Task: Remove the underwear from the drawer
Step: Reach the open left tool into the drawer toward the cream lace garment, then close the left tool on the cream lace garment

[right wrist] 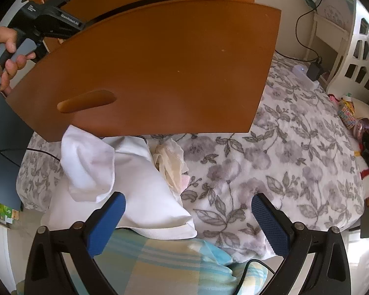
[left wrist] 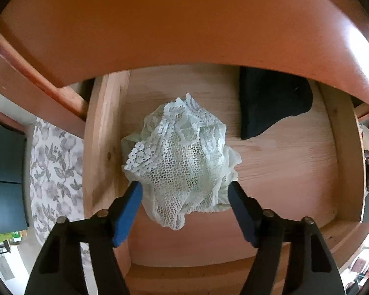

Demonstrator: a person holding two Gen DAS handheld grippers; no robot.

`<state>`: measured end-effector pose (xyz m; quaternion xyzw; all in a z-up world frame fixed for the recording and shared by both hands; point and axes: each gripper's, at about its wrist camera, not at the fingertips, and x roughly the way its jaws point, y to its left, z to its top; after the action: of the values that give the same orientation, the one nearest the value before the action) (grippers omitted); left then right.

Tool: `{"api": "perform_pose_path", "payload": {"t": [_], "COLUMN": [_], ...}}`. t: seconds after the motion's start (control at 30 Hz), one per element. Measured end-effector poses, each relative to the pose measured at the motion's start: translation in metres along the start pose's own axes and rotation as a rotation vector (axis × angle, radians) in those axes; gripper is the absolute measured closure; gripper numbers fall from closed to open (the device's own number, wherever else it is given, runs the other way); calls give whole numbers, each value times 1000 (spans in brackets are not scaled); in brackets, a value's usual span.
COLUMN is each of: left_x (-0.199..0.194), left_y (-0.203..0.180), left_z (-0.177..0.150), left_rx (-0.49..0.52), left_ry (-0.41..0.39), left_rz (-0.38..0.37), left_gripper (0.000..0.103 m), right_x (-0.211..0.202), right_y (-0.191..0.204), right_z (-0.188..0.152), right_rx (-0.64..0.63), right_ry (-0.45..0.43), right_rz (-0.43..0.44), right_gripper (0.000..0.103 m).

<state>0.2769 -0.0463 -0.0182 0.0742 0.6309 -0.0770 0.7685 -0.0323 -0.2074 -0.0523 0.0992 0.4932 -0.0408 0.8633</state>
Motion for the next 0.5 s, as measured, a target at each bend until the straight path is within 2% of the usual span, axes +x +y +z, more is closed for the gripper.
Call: {"api": "perform_pose_path", "payload": {"t": [0.3,0.5], "left_x": [14,8], "left_y": [8,12], "left_z": [5,0], "left_rx": [-6,1], "left_ry": [31,13], "left_rz": [-26,-38], "left_gripper": [71,87], "right_x": [2,-2], "right_y": [-3,0], "right_z": [0,0], "right_rx": [9,4], "right_ry": [3,-5], "right_rz": [-8,-10], "right_gripper": [0,0]}}
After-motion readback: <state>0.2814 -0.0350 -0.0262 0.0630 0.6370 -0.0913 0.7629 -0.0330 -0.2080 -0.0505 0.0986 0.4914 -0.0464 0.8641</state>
